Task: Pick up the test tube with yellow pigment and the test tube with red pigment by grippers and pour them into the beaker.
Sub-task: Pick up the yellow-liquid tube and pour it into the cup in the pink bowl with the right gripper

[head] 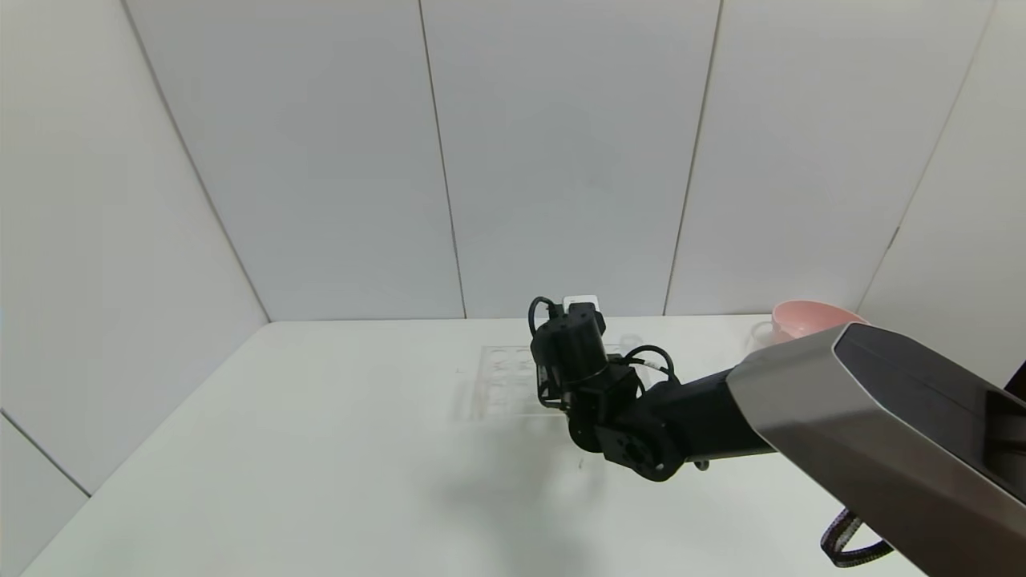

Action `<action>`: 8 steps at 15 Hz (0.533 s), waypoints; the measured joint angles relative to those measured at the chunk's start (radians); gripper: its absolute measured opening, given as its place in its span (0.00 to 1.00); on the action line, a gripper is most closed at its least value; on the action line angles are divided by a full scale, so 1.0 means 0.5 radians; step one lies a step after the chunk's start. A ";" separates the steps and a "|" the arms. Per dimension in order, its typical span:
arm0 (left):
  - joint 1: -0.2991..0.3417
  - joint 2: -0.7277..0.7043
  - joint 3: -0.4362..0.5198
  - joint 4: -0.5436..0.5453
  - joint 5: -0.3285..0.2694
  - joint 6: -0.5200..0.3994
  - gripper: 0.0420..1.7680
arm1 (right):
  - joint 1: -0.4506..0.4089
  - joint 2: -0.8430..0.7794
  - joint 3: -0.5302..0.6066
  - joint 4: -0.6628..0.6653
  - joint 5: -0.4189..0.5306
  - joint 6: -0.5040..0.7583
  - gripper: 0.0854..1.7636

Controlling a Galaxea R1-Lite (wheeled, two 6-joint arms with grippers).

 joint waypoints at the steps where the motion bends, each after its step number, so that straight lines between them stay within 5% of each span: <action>1: 0.000 0.000 0.000 0.000 0.000 0.000 0.97 | 0.000 -0.001 0.000 0.000 0.000 0.000 0.26; 8: 0.000 0.000 0.000 0.000 0.000 0.000 0.97 | 0.000 -0.003 0.000 -0.008 -0.002 0.000 0.26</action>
